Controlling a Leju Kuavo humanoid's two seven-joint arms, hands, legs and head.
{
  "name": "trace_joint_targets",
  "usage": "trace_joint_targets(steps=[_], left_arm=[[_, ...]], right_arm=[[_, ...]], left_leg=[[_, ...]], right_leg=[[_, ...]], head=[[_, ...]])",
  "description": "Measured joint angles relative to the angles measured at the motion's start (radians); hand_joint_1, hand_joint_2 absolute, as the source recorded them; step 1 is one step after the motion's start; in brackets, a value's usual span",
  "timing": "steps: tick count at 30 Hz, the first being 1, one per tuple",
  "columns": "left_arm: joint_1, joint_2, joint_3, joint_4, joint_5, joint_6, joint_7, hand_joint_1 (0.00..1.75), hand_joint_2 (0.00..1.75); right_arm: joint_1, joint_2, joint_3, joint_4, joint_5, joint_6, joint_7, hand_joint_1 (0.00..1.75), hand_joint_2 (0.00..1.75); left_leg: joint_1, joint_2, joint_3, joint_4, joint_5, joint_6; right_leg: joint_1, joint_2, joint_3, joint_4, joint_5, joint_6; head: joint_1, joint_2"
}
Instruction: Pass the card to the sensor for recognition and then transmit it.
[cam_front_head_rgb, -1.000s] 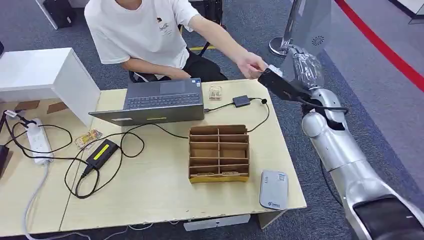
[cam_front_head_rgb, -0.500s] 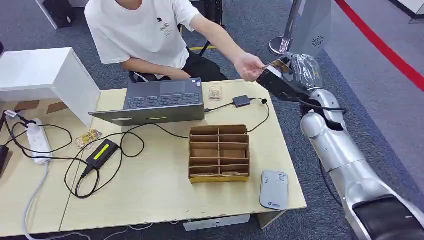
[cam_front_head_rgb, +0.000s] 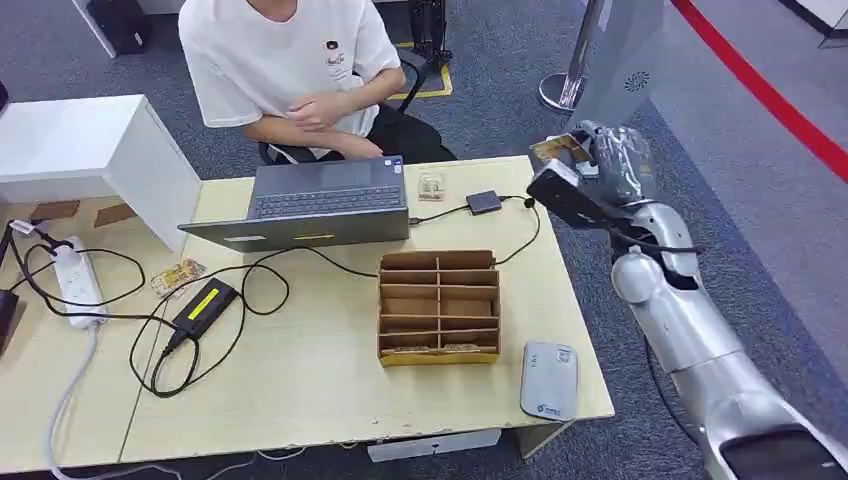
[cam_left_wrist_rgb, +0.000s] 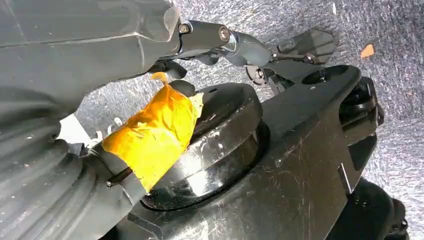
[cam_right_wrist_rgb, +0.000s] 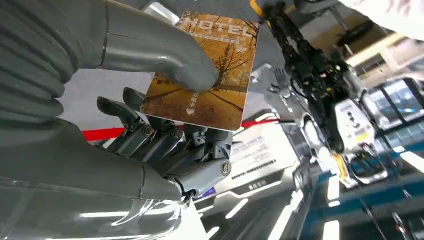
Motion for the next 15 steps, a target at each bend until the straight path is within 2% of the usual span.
trace_joint_targets(steps=[8, 15], left_arm=[[0.002, -0.002, 0.029, 0.002, 0.017, -0.003, 0.008, 0.0, 1.75], [0.003, -0.002, 0.039, 0.002, 0.015, -0.005, 0.009, 0.0, 1.75]], right_arm=[[0.246, -0.06, -0.091, -0.234, 0.007, -0.007, -0.084, 1.75, 1.75], [0.437, -0.073, -0.147, -0.358, 0.029, -0.015, -0.137, 1.75, 1.75]], left_leg=[[0.0, 0.0, 0.0, 0.0, -0.002, 0.001], [0.0, 0.001, 0.0, 0.0, -0.002, 0.001]], right_leg=[[0.0, 0.0, 0.0, -0.001, -0.001, 0.001], [0.0, 0.0, 0.0, -0.001, -0.001, 0.002]], head=[[0.0, 0.0], [0.0, 0.0]])
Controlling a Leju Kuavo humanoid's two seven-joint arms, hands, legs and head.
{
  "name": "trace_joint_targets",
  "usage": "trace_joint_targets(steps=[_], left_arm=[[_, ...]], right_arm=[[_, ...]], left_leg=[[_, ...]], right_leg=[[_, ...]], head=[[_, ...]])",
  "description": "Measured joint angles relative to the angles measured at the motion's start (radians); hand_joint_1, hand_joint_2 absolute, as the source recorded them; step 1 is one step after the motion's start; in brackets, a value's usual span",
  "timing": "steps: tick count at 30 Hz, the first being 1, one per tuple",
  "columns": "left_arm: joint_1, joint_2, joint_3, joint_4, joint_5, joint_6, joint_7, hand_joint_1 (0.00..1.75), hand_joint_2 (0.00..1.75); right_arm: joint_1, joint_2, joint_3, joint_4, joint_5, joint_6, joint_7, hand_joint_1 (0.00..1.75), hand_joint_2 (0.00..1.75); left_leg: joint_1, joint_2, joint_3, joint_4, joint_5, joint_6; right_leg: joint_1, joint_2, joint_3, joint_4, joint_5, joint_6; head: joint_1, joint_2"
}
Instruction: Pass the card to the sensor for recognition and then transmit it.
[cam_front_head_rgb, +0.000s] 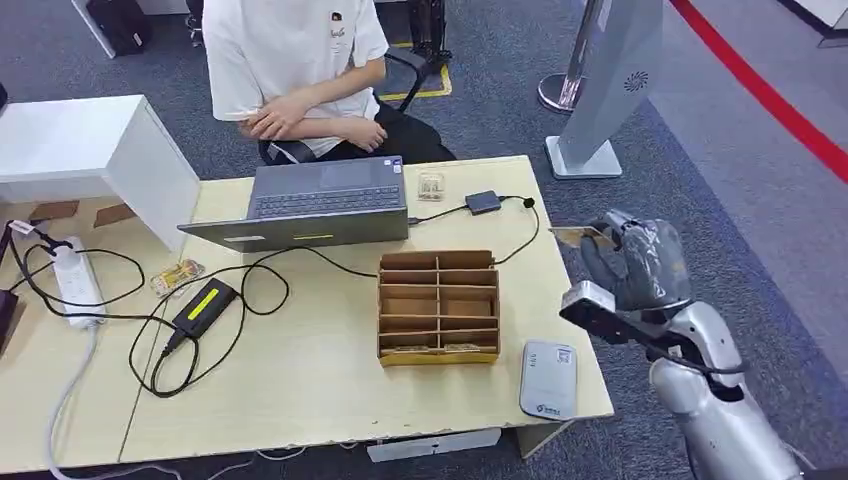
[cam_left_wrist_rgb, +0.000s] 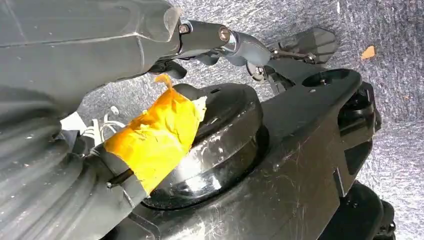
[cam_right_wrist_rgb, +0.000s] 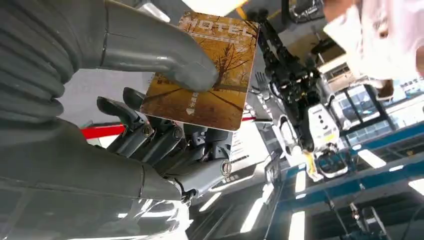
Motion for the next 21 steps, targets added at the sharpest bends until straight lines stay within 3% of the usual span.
trace_joint_targets(steps=[9, 21], left_arm=[[-0.001, 0.0, 0.011, 0.0, -0.009, -0.01, 0.002, 0.0, 1.75], [-0.001, 0.0, 0.017, 0.0, -0.009, -0.011, 0.01, 0.0, 1.75]], right_arm=[[0.127, 0.007, -0.008, 0.002, 0.071, -0.002, -0.029, 1.75, 1.75], [0.16, 0.055, 0.011, 0.101, 0.129, -0.021, -0.018, 1.75, 1.75]], left_leg=[[0.0, 0.0, 0.0, 0.0, 0.0, 0.0], [0.0, 0.001, 0.0, 0.0, 0.0, 0.0]], right_leg=[[0.0, 0.0, 0.0, 0.0, 0.0, 0.0], [0.0, 0.0, 0.0, 0.0, 0.0, 0.0]], head=[[0.0, 0.0], [0.0, 0.0]])
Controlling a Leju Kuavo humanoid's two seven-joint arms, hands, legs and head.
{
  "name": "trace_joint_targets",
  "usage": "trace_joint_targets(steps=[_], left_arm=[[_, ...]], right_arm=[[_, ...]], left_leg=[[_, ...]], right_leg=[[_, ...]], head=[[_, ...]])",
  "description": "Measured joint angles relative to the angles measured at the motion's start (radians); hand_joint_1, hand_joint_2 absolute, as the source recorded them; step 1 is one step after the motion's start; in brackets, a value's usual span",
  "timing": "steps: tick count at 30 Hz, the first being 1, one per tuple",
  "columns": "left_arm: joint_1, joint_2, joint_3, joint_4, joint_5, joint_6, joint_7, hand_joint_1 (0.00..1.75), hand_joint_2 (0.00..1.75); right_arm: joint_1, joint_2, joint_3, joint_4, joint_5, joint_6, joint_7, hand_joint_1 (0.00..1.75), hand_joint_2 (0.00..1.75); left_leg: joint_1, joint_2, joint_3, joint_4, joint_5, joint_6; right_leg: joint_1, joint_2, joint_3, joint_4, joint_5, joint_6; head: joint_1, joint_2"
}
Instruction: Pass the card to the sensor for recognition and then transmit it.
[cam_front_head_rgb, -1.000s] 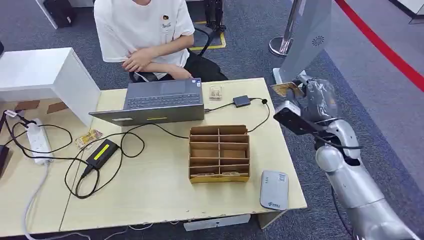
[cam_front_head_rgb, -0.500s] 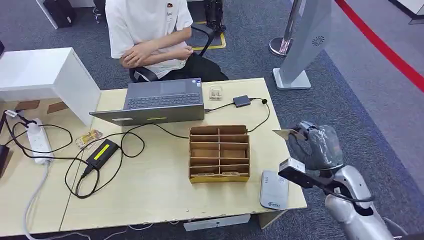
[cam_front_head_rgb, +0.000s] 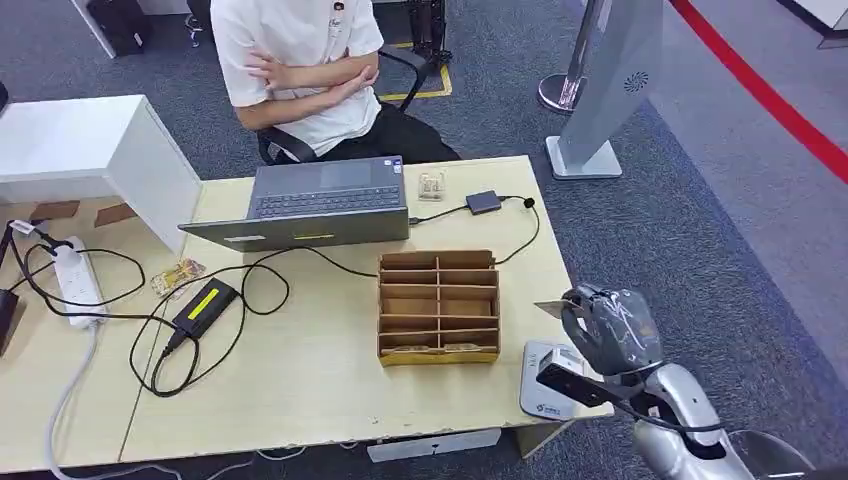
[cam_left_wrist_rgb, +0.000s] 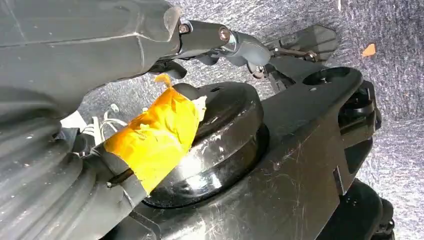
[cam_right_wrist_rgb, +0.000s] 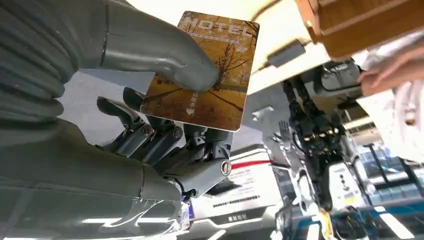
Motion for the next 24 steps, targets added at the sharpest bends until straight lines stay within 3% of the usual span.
trace_joint_targets(steps=[24], left_arm=[[0.0, 0.002, 0.007, 0.0, -0.01, 0.0, 0.002, 0.0, 1.75]], right_arm=[[0.109, 0.04, -0.041, 0.127, -0.047, -0.071, -0.027, 1.75, 1.75]], left_leg=[[0.0, 0.001, 0.0, 0.0, -0.001, 0.001]], right_leg=[[0.0, 0.0, 0.0, 0.0, 0.0, 0.0]], head=[[0.0, 0.0]])
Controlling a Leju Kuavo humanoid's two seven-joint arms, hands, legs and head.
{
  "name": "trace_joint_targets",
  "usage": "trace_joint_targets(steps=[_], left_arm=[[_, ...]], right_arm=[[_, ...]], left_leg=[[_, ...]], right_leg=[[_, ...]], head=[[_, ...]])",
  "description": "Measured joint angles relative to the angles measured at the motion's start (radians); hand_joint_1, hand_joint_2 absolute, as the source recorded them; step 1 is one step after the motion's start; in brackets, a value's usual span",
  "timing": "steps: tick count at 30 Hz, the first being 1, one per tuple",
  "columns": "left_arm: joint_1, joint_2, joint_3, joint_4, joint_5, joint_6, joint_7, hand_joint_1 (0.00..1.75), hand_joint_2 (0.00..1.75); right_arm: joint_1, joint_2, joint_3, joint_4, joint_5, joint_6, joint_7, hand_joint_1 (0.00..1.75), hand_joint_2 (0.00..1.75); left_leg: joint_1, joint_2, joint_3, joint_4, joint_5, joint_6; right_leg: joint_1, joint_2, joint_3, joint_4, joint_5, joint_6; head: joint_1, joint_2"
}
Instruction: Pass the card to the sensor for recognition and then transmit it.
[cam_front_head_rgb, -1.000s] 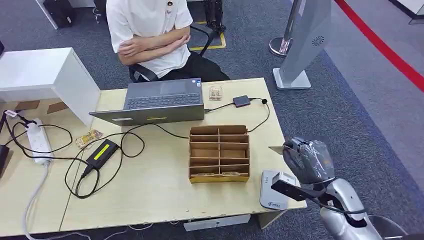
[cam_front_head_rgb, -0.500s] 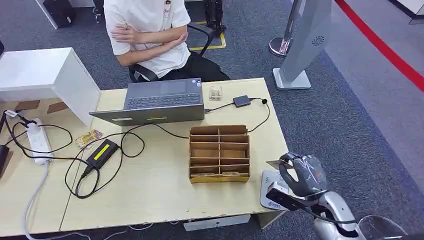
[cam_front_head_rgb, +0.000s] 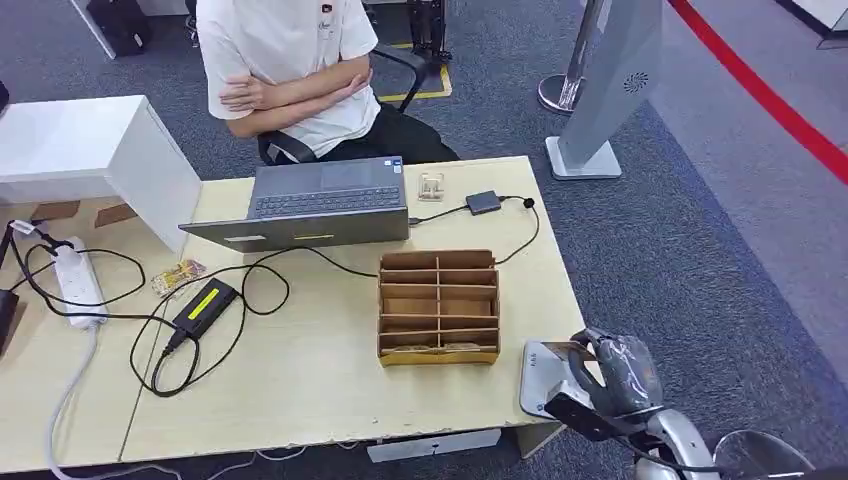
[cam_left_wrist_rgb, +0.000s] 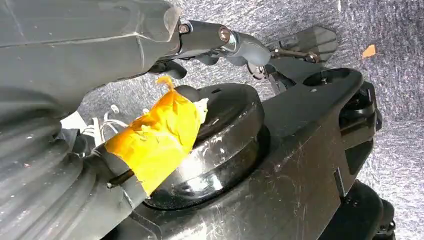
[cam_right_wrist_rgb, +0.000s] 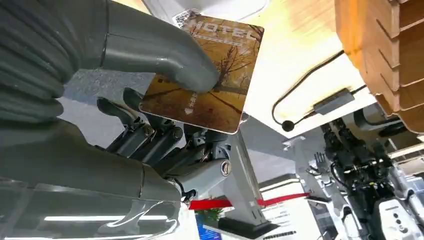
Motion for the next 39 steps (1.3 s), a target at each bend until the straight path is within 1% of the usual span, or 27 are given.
trace_joint_targets(steps=[6, 11, 15, 16, 18, 21, 22, 26, 27, 28, 31, 34, 37, 39], left_arm=[[0.0, 0.003, 0.0, 0.0, -0.014, -0.002, 0.0, 0.0, 1.75], [-0.001, 0.006, 0.0, 0.0, -0.023, -0.004, 0.0, 0.0, 1.75], [-0.001, 0.006, 0.0, 0.0, -0.03, -0.005, -0.001, 0.0, 1.75], [-0.001, 0.006, 0.0, 0.0, -0.035, -0.005, -0.002, 0.0, 1.75], [-0.002, 0.007, 0.0, 0.0, -0.042, -0.005, -0.002, 0.0, 1.75], [-0.003, 0.006, 0.0, 0.0, -0.048, -0.005, -0.002, 0.0, 1.75], [-0.004, 0.006, 0.0, 0.0, -0.05, -0.005, -0.003, 0.0, 1.75], [-0.011, 0.006, 0.0, 0.0, -0.066, -0.012, -0.019, 0.0, 1.75], [-0.014, 0.006, 0.0, 0.0, -0.072, -0.014, -0.021, 0.0, 1.75], [-0.015, 0.005, 0.0, 0.0, -0.076, -0.016, -0.022, 0.0, 1.75], [-0.019, 0.005, 0.0, 0.0, -0.089, -0.021, -0.03, 0.0, 1.75], [-0.021, 0.002, 0.0, 0.0, -0.101, -0.022, -0.03, 0.0, 1.75], [-0.022, 0.0, -0.001, 0.0, -0.115, -0.023, -0.032, 0.0, 1.75], [-0.022, 0.0, -0.001, 0.0, -0.121, -0.022, -0.032, 0.0, 1.75]], right_arm=[[-0.017, 0.004, -0.01, -0.004, 0.021, -0.01, -0.008, 1.75, 1.75], [-0.076, 0.004, -0.016, -0.032, 0.041, 0.003, 0.009, 1.75, 1.75], [-0.108, 0.004, -0.019, -0.043, 0.046, 0.001, 0.009, 1.75, 1.75], [-0.125, 0.003, -0.019, -0.043, 0.054, 0.0, 0.01, 1.75, 1.75], [-0.175, 0.002, -0.016, -0.046, 0.068, 0.006, 0.033, 1.75, 1.75], [-0.286, 0.0, 0.0, -0.047, 0.104, 0.042, 0.072, 1.75, 1.75], [-0.329, 0.0, 0.011, -0.045, 0.111, 0.056, 0.085, 1.75, 1.75], [-0.559, 0.012, 0.092, 0.016, 0.13, 0.118, 0.174, 1.75, 1.75], [-0.592, 0.018, 0.114, 0.034, 0.142, 0.127, 0.193, 1.75, 1.75], [-0.623, 0.027, 0.138, 0.055, 0.158, 0.135, 0.212, 1.75, 1.75], [-0.787, 0.077, 0.221, 0.167, 0.22, 0.14, 0.269, 1.75, 1.75], [-0.89, 0.115, 0.301, 0.259, 0.298, 0.136, 0.308, 1.75, 1.75], [-0.962, 0.149, 0.37, 0.35, 0.362, 0.142, 0.335, 1.75, 1.75], [-1.003, 0.169, 0.399, 0.406, 0.378, 0.142, 0.348, 1.75, 1.75]], left_leg=[[0.0, 0.0, 0.0, 0.0, 0.0, 0.0], [0.0, 0.001, 0.001, 0.0, 0.0, 0.0], [0.0, 0.001, 0.0, 0.0, 0.0, 0.0], [0.0, 0.002, -0.001, 0.0, 0.0, 0.0], [0.0, 0.004, 0.0, 0.0, 0.0, 0.0], [0.0, 0.005, 0.0, 0.0, 0.001, 0.0], [0.0, 0.005, -0.001, 0.0, 0.001, 0.0], [0.0, 0.006, 0.0, 0.0, 0.004, -0.002], [0.001, 0.004, 0.0, 0.0, 0.005, -0.002], [0.001, 0.0, -0.001, 0.0, 0.005, -0.002], [0.0, 0.003, -0.006, 0.0, 0.008, -0.004], [0.001, 0.001, -0.005, 0.0, 0.009, -0.005], [0.001, 0.0, -0.006, 0.0, 0.009, -0.005], [0.001, 0.0, -0.006, 0.0, 0.009, -0.005]], right_leg=[[0.0, 0.0, 0.0, 0.0, 0.0, 0.0], [0.0, 0.001, 0.0, 0.0, 0.001, 0.0], [0.0, 0.001, 0.0, 0.001, 0.001, 0.0], [0.0, 0.002, 0.0, 0.001, 0.001, 0.0], [0.0, 0.003, 0.0, 0.001, 0.001, 0.0], [0.0, 0.004, 0.0, 0.001, 0.002, -0.001], [0.0, 0.004, 0.0, 0.001, 0.003, -0.002], [0.0, 0.006, -0.001, 0.001, 0.005, -0.001], [0.0, 0.004, 0.0, 0.001, 0.005, -0.001], [0.001, 0.001, 0.001, 0.002, 0.005, -0.001], [0.0, 0.004, -0.008, 0.004, 0.008, -0.004], [0.001, 0.002, -0.007, 0.003, 0.008, -0.004], [0.001, 0.002, -0.007, 0.004, 0.008, -0.004], [0.001, 0.002, -0.007, 0.003, 0.008, -0.004]], head=[[0.0, 0.0], [0.0, 0.0], [0.0, 0.0], [0.0, 0.0], [0.0, 0.0], [0.0, 0.0], [0.0, 0.0], [0.0, 0.0], [0.0, 0.0], [0.001, 0.0], [0.0, 0.0], [0.0, 0.0], [0.0, 0.0], [0.0, 0.0]])
